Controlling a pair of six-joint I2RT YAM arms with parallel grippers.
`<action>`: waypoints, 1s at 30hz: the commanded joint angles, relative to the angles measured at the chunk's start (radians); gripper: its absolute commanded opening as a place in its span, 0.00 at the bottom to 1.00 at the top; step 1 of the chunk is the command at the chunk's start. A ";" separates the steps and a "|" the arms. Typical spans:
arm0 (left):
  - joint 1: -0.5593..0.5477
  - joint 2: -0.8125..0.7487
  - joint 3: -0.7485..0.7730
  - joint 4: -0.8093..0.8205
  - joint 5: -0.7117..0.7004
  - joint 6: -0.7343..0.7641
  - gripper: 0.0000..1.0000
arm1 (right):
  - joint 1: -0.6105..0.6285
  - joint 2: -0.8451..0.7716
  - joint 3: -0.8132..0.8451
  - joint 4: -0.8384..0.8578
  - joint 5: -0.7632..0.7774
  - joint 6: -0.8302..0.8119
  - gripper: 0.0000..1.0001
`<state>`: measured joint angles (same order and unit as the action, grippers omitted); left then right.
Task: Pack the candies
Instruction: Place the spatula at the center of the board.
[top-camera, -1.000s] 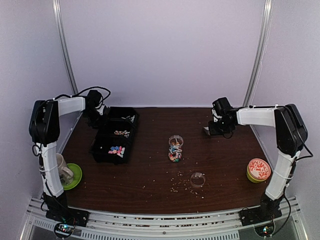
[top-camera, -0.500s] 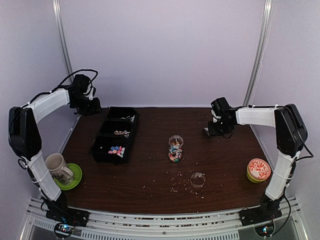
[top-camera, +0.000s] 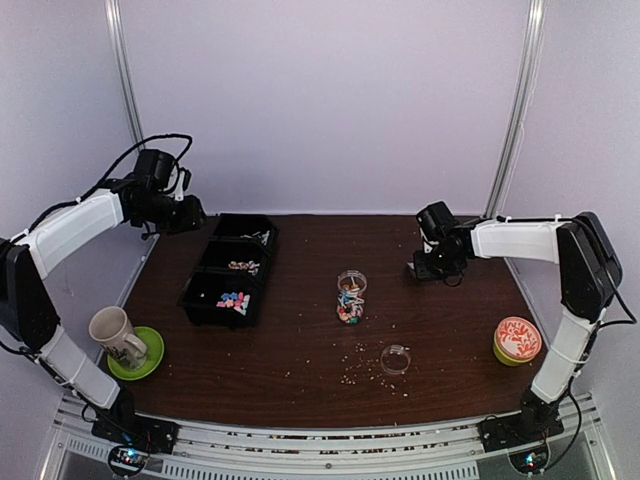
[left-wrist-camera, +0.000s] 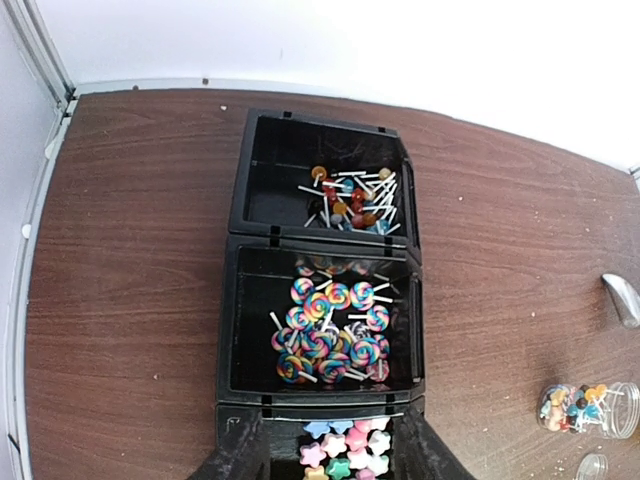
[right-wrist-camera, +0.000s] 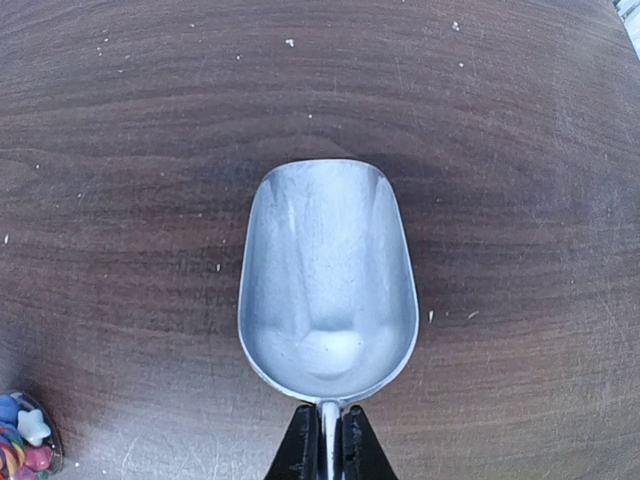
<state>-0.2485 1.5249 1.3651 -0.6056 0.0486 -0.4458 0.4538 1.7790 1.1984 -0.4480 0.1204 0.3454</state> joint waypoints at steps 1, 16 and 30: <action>-0.005 -0.026 -0.029 0.079 0.000 -0.011 0.44 | 0.020 -0.045 -0.079 -0.101 0.007 0.043 0.05; -0.008 -0.031 -0.049 0.101 0.006 -0.020 0.44 | 0.123 -0.030 -0.098 -0.051 0.035 0.132 0.04; -0.008 -0.028 -0.050 0.101 -0.005 -0.014 0.44 | 0.131 0.112 -0.106 0.012 0.068 0.166 0.07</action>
<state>-0.2508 1.5143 1.3289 -0.5468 0.0486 -0.4591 0.5842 1.8069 1.1210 -0.3222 0.2546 0.5037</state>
